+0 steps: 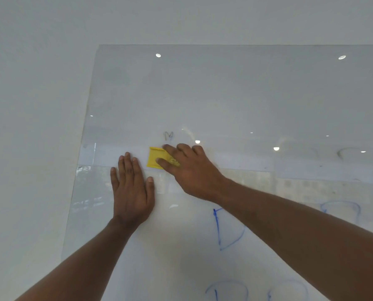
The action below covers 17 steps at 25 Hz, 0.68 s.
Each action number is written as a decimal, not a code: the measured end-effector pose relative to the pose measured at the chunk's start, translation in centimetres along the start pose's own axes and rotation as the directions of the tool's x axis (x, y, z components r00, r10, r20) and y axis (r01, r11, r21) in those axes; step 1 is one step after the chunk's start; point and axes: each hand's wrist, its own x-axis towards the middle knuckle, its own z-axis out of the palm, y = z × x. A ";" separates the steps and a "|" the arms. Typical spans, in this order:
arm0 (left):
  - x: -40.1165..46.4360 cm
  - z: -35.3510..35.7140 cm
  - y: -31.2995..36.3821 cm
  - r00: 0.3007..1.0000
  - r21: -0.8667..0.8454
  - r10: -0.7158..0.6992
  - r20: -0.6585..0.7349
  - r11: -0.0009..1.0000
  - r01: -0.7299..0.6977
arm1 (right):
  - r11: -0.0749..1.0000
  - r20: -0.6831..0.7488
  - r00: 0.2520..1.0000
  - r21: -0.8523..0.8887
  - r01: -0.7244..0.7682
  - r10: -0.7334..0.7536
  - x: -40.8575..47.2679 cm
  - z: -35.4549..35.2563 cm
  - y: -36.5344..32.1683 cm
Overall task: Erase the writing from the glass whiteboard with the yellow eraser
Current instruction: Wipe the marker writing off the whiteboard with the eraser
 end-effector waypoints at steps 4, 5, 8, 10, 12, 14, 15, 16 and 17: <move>-0.2 0.1 -0.1 1.000 -0.016 -0.014 -0.010 1.000 0.014 | 0.958 0.067 0.958 -0.084 -0.274 0.279 4.1 -0.3 5.2; -0.2 0.1 -0.1 1.000 -0.027 -0.012 -0.012 1.000 0.012 | 0.891 0.043 0.890 -0.066 -0.450 0.453 5.5 -0.8 6.7; -0.2 0.0 -0.3 1.000 -0.100 -0.014 -0.018 0.995 0.013 | 0.868 0.019 0.868 -0.027 -0.496 0.497 7.1 -1.5 6.9; -0.2 -0.2 -0.7 1.000 -0.159 -0.004 -0.014 0.987 0.002 | 0.990 0.056 0.988 -0.012 -0.142 0.142 4.5 -1.2 4.3; -0.3 -0.3 -1.2 1.000 -0.197 0.021 -0.021 0.980 -0.024 | 0.991 0.072 0.989 0.043 0.124 -0.127 -1.2 -0.7 1.2; -0.3 -0.3 -1.3 0.999 -0.205 0.031 -0.024 0.978 -0.035 | 0.952 0.122 0.945 0.087 0.294 -0.303 -6.8 -0.7 -1.0; -0.3 -0.3 -1.3 0.999 -0.193 0.029 -0.022 0.981 -0.033 | 0.935 0.170 0.920 0.084 0.344 -0.353 -8.2 -1.0 -0.8; -0.3 -0.2 -1.0 1.000 -0.175 0.026 -0.018 0.984 -0.029 | 0.930 0.209 0.907 0.037 0.366 -0.366 -8.6 -1.4 0.5; -0.3 -0.1 -0.9 1.000 -0.147 0.019 -0.015 0.989 -0.021 | 0.945 0.225 0.927 -0.063 0.320 -0.299 -7.8 -1.7 2.6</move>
